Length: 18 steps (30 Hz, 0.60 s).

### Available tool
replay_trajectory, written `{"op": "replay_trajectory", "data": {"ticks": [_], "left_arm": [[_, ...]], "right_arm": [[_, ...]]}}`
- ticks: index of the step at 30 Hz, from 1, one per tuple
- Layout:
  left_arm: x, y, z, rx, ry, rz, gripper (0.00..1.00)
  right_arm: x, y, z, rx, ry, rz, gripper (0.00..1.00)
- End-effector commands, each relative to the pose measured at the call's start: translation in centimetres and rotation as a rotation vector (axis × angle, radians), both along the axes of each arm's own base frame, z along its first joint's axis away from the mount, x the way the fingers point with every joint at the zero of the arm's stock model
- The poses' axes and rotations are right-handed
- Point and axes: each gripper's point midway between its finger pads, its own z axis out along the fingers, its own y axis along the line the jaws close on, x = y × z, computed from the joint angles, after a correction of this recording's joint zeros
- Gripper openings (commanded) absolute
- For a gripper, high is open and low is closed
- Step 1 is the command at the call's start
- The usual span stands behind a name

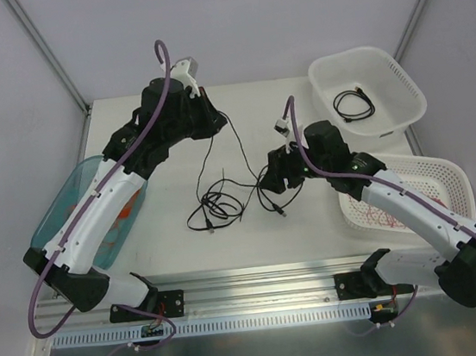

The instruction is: Untangle the cables

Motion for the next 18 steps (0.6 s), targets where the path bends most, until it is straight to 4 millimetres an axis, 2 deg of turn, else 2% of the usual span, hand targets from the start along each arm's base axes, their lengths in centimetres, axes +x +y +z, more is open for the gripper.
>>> {"op": "replay_trajectory", "data": {"ticks": [1, 2, 4, 7, 9, 12, 18], "left_arm": [[-0.9, -0.3, 2.4, -0.110, -0.043, 0.007, 0.00], [-1.1, -0.4, 1.9, -0.107, -0.031, 0.004, 0.00], [-1.6, -0.4, 2.1, -0.114, -0.036, -0.001, 0.00], [-2.2, -0.5, 2.5, -0.127, -0.039, -0.011, 0.00], [-2.4, -0.6, 2.9, -0.139, -0.042, -0.015, 0.00], [-3.4, -1.1, 3.4, -0.152, -0.047, -0.062, 0.00], [-4.4, -1.0, 3.8, -0.145, -0.071, -0.103, 0.00]], "right_arm": [[-1.0, -0.1, 1.7, 0.011, -0.078, 0.064, 0.69], [-1.1, -0.1, 2.0, 0.017, -0.092, 0.066, 0.76], [-0.9, 0.1, 3.4, 0.048, -0.137, 0.063, 0.82], [-0.6, 1.1, 5.2, 0.112, -0.183, 0.064, 0.98], [0.1, 2.0, 6.3, 0.140, -0.216, 0.072, 1.00], [1.8, 2.5, 6.7, 0.135, -0.260, 0.041, 0.97], [3.4, 4.3, 8.3, 0.178, -0.334, 0.077, 0.97]]}}
